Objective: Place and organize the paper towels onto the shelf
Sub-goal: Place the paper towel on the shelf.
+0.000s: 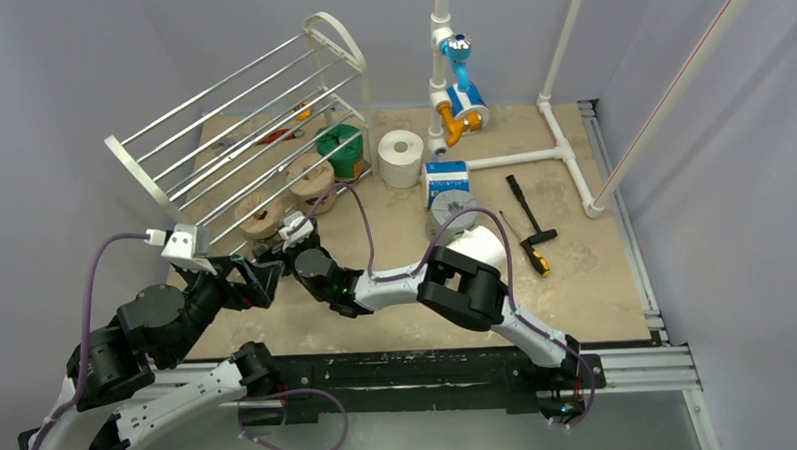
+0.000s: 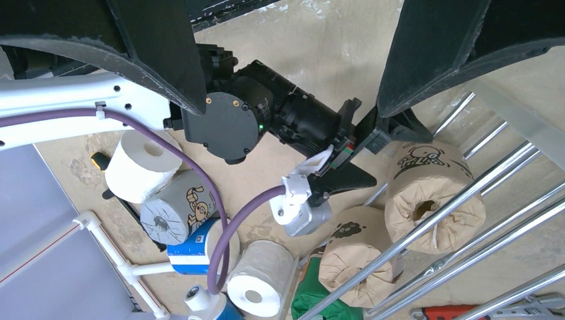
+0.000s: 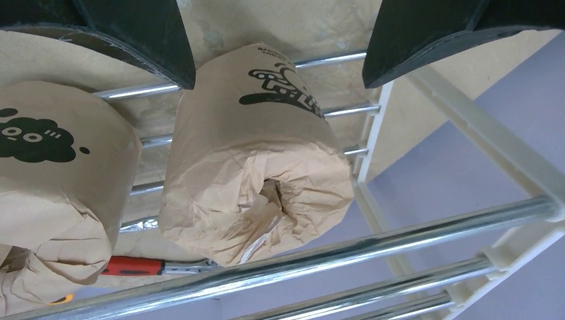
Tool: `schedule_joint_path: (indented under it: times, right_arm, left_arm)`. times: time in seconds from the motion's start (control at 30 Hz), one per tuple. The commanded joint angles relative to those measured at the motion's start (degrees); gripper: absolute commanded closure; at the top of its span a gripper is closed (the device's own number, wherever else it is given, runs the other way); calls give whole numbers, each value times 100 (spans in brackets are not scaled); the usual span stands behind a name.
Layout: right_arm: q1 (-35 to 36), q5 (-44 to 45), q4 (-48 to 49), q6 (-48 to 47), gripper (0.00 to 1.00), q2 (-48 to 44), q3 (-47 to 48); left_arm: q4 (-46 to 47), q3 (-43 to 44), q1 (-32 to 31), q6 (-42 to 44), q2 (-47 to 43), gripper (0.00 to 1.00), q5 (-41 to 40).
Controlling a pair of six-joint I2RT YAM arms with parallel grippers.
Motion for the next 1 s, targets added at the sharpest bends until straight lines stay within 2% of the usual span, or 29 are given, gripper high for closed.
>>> schedule_joint_path:
  times: [0.0, 0.47, 0.97]
  right_arm:
    - [24, 502, -264, 85, 1, 97, 618]
    - [25, 1041, -1134, 254, 1, 744, 1674]
    - [-120, 1498, -1589, 494, 1, 877, 1963]
  left_arm:
    - [23, 194, -16, -19, 30, 0, -106]
    - [-21, 220, -24, -55, -6, 0, -164]
    - [-28, 203, -17, -56, -13, 0, -171]
